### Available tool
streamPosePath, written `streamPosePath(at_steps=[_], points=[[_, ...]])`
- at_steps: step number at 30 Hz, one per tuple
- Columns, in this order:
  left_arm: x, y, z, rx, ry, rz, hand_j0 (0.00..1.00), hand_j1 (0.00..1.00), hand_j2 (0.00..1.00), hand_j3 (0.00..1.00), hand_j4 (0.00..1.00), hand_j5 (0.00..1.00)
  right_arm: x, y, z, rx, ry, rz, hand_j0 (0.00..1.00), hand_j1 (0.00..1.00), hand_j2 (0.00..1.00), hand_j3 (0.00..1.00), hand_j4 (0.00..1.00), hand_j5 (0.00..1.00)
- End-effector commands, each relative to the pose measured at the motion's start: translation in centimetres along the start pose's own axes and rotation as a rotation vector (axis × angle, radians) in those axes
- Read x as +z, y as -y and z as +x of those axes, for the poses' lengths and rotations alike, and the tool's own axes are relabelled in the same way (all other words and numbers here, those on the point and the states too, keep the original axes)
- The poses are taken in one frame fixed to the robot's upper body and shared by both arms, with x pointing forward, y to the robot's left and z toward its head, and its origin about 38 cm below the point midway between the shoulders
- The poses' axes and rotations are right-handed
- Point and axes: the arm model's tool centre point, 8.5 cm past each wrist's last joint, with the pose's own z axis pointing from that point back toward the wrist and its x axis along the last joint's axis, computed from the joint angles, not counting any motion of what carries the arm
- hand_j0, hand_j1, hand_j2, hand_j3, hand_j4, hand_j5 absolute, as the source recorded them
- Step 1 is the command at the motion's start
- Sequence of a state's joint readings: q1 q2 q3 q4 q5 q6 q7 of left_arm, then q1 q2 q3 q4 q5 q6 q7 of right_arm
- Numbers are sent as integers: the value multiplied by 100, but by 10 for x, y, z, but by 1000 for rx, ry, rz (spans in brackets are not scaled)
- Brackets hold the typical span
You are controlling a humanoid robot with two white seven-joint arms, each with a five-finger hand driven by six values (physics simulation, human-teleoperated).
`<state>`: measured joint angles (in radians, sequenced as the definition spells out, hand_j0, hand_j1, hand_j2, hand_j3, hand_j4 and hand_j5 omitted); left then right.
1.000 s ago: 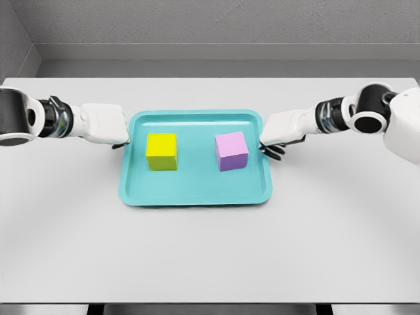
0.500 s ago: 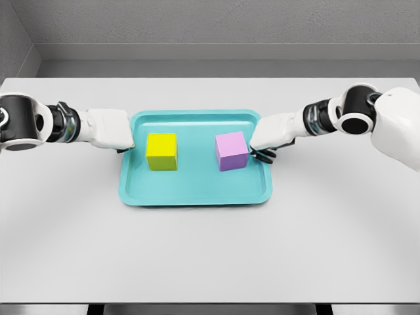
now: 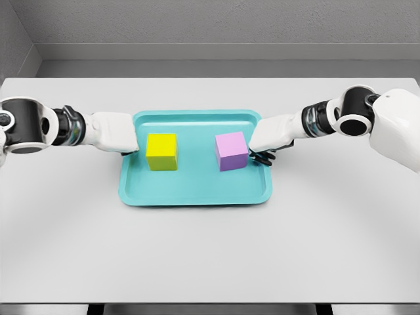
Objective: Push two cubes
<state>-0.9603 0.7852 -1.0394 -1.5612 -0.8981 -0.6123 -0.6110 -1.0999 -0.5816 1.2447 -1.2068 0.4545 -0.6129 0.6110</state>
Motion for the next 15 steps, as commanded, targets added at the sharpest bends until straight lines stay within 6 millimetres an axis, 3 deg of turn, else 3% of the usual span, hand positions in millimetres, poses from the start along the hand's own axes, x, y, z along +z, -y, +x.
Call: streamPosePath(at_steps=[1,15], points=[[1,-2,1,-5,0,5,42,42,42,42,42,42,-1,2,1,0,3,-5,14,14,14,14,14,14],[-3,-6,6,-11,12,17,42,42,42,42,42,42,-5,4,5,11,15,1,14,14,14,14,14,14]])
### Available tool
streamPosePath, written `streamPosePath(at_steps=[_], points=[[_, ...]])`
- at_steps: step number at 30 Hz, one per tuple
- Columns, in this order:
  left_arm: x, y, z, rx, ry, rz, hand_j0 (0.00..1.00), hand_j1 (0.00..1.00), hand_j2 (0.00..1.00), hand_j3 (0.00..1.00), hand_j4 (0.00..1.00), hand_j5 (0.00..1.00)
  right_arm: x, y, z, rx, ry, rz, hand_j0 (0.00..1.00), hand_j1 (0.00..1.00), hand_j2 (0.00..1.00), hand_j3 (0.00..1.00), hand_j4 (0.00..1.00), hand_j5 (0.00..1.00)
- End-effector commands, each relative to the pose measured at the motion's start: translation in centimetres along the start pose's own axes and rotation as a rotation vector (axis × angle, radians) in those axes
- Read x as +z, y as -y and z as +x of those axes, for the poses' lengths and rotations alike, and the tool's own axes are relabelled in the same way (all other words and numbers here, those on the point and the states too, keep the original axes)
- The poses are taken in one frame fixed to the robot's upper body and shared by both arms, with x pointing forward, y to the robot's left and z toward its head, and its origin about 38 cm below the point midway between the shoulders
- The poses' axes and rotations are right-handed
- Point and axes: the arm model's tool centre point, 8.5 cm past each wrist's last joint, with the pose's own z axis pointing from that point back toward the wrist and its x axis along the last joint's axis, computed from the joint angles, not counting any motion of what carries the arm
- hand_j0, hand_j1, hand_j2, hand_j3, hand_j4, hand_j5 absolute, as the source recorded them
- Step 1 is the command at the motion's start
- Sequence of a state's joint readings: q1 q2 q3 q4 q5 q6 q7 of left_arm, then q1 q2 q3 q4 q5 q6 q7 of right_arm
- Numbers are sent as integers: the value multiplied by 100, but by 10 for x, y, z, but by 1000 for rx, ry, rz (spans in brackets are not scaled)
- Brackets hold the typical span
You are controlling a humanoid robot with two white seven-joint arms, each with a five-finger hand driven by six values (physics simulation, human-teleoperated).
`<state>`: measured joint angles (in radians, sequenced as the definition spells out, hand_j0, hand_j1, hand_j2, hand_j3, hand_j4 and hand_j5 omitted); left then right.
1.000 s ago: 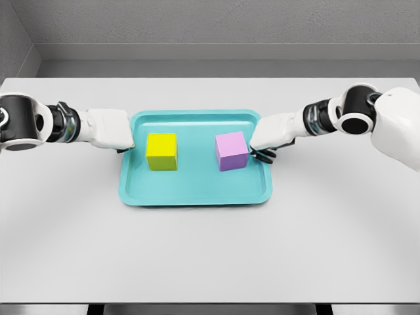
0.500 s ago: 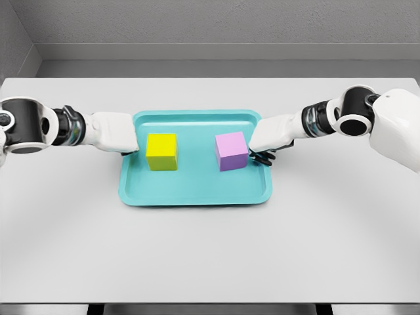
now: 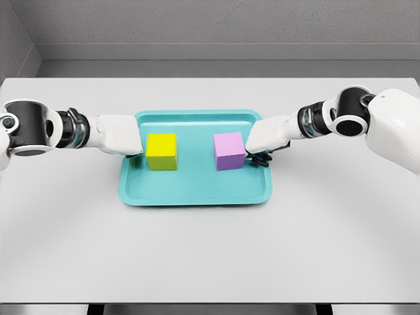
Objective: Push two cubes
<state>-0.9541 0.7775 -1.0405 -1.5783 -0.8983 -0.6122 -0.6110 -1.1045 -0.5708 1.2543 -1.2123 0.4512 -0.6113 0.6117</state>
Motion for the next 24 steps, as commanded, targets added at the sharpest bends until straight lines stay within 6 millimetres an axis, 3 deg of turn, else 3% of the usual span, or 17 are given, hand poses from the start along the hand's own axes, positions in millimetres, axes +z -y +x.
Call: streamPosePath(at_steps=[1,24], points=[[0,-1,-1,-1,-3,1,42,42,42,42,42,42,-1,0,1,1,2,2,14,14,14,14,14,14],[-4,-8,0,-21,-6,9,44,44,44,44,44,44,-2,-1,4,10,11,8,14,14,14,14,14,14]])
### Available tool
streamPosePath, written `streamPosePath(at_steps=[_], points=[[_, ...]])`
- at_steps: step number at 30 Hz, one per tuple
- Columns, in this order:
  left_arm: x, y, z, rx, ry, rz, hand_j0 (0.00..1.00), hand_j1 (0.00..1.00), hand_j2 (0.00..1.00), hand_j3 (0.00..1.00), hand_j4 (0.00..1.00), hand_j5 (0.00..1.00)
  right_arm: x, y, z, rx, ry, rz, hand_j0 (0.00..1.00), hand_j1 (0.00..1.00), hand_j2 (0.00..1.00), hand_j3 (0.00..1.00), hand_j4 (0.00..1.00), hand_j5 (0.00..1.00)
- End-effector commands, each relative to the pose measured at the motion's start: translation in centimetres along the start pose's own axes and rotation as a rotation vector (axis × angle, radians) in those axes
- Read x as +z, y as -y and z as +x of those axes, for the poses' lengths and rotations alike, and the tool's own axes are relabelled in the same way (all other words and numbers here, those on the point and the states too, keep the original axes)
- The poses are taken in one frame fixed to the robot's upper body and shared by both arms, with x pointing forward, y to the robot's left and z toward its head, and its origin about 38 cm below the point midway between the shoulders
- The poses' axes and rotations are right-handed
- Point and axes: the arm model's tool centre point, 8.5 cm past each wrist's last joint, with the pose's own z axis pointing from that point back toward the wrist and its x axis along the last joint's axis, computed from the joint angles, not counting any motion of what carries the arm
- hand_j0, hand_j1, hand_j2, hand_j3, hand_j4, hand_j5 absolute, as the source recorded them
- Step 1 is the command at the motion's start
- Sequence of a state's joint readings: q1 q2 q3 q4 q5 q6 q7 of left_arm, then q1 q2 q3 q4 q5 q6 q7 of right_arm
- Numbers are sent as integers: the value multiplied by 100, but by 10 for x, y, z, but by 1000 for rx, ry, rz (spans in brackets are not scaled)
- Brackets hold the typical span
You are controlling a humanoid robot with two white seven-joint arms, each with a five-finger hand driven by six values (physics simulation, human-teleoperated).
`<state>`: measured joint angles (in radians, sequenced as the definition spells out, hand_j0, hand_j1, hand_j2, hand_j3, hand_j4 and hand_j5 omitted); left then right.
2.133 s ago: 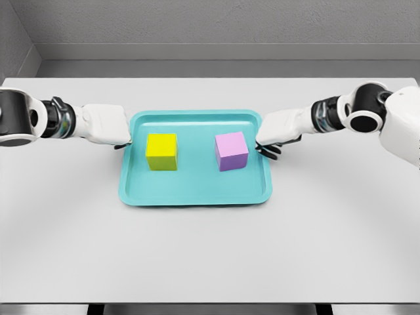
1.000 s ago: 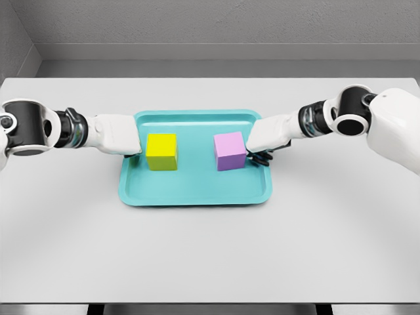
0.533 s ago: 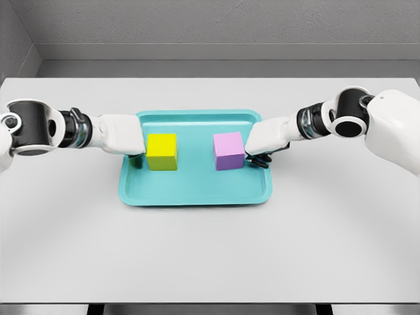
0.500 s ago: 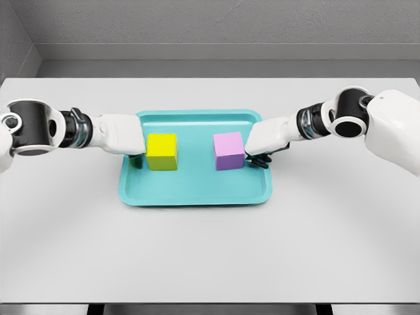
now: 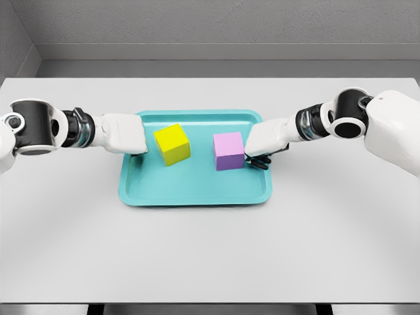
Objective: Push two cubes
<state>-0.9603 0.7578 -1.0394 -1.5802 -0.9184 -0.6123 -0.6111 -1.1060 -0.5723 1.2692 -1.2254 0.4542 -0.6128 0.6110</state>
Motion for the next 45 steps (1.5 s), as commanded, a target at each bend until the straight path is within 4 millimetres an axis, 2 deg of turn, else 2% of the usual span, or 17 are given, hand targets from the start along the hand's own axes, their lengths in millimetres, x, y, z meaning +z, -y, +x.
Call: streamPosePath(at_steps=[1,9,13,18,25,36,45], points=[[0,-1,0,-1,-1,3,44,44,44,44,44,44,0,0,0,-3,0,-3,14,14,14,14,14,14],[-4,-9,9,-16,25,23,44,44,44,44,44,44,1,4,1,8,3,-5,14,14,14,14,14,14],[-6,-1,0,57,29,25,46,46,46,46,46,46,-1,5,4,15,10,-4,14,14,14,14,14,14],[-5,0,-4,91,32,40,46,46,46,46,46,46,-2,4,5,16,13,-1,14,14,14,14,14,14],[-14,-11,-3,97,48,66,46,46,46,46,46,46,-3,5,8,22,20,0,14,14,14,14,14,14],[-17,5,-9,141,38,34,46,46,46,46,46,46,-5,7,10,29,28,-2,14,14,14,14,14,14],[-27,5,-6,148,51,30,46,46,46,46,46,46,-9,10,14,36,39,-5,14,14,14,14,14,14]])
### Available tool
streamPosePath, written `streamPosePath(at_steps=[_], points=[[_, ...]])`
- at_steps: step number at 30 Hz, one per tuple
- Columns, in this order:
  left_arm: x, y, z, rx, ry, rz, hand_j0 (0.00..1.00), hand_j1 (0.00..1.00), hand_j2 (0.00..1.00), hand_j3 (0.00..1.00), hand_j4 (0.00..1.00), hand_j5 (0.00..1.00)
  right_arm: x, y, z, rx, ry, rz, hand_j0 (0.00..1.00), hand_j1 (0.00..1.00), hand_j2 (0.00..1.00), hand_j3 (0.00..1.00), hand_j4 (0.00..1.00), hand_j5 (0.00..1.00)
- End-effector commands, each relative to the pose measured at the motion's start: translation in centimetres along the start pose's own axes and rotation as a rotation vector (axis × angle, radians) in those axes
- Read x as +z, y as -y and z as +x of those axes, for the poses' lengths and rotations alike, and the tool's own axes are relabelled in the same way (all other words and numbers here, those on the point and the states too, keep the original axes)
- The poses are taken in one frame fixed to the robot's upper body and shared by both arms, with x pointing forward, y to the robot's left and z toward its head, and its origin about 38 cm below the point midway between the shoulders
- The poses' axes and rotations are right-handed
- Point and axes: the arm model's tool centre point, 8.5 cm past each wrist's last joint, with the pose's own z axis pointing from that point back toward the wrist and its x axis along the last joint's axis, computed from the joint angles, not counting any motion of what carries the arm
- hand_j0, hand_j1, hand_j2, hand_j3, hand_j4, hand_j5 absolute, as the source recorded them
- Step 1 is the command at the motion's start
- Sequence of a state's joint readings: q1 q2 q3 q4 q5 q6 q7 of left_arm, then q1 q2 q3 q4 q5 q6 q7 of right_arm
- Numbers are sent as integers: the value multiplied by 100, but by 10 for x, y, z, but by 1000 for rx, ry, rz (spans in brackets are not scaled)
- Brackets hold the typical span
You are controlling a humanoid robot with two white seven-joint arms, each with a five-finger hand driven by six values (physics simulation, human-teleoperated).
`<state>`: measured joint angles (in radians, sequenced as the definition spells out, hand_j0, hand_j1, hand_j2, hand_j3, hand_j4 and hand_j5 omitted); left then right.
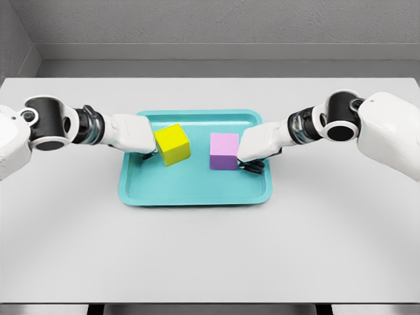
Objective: Push two cubes
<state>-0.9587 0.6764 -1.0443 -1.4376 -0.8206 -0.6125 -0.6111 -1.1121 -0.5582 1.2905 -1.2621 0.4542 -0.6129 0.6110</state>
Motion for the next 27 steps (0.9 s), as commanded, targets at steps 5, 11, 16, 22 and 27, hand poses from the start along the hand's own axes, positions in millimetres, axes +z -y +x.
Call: streamPosePath(at_steps=[5,11,16,22,27], points=[[-1,4,-3,15,-6,-7,46,46,46,46,46,46,5,1,-4,1,-13,2,14,14,14,14,14,14],[-1,4,-5,23,-9,-6,46,46,46,46,46,46,11,7,-8,16,-27,5,14,14,14,14,14,14],[-3,3,-5,38,-4,2,46,46,46,46,46,46,13,2,-17,-2,-50,21,13,13,13,13,13,13],[-8,1,-6,48,1,7,46,46,46,46,46,46,13,-5,-27,-1,-80,70,13,13,13,13,13,13],[-8,3,-8,53,-3,1,46,46,46,46,46,46,2,4,-22,39,-68,89,13,13,13,13,13,13]])
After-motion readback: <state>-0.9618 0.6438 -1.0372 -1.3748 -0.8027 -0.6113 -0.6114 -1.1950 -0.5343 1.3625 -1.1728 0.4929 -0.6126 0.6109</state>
